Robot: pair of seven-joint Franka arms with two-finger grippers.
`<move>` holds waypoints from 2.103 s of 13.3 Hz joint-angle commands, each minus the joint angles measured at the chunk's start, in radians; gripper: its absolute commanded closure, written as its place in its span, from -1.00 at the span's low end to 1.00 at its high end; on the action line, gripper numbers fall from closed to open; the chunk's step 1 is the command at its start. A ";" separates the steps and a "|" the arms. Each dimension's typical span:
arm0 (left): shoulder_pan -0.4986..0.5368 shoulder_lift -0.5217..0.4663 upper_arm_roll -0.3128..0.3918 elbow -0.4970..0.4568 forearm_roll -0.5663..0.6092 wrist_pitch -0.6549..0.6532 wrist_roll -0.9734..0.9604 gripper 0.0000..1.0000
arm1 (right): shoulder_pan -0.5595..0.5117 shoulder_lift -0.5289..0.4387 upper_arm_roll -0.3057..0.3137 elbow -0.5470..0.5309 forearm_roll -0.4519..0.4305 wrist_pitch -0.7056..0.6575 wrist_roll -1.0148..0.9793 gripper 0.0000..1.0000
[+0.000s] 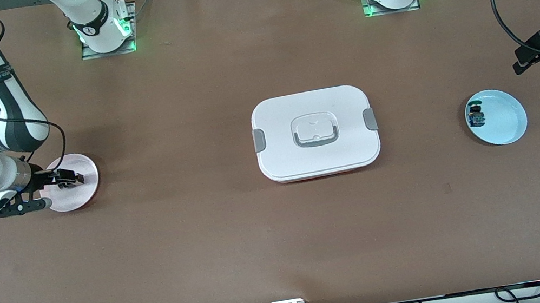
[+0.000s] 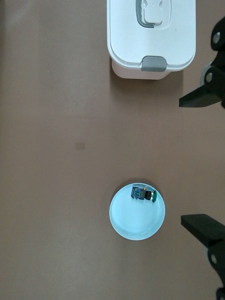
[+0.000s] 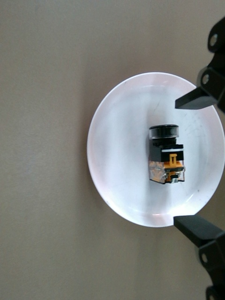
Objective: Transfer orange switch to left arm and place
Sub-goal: 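Lower the right gripper and close it on the orange switch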
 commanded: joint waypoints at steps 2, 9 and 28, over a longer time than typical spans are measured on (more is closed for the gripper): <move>0.019 0.016 0.001 0.033 -0.022 -0.007 0.024 -1.00 | -0.032 0.004 0.011 -0.062 -0.012 0.094 -0.063 -1.00; 0.028 0.017 0.001 0.033 -0.033 -0.007 0.024 -1.00 | -0.032 0.049 0.011 -0.087 -0.013 0.144 -0.132 -1.00; 0.027 0.016 -0.008 0.031 -0.033 -0.007 0.024 -1.00 | -0.052 0.099 0.011 -0.082 0.007 0.185 -0.235 -0.69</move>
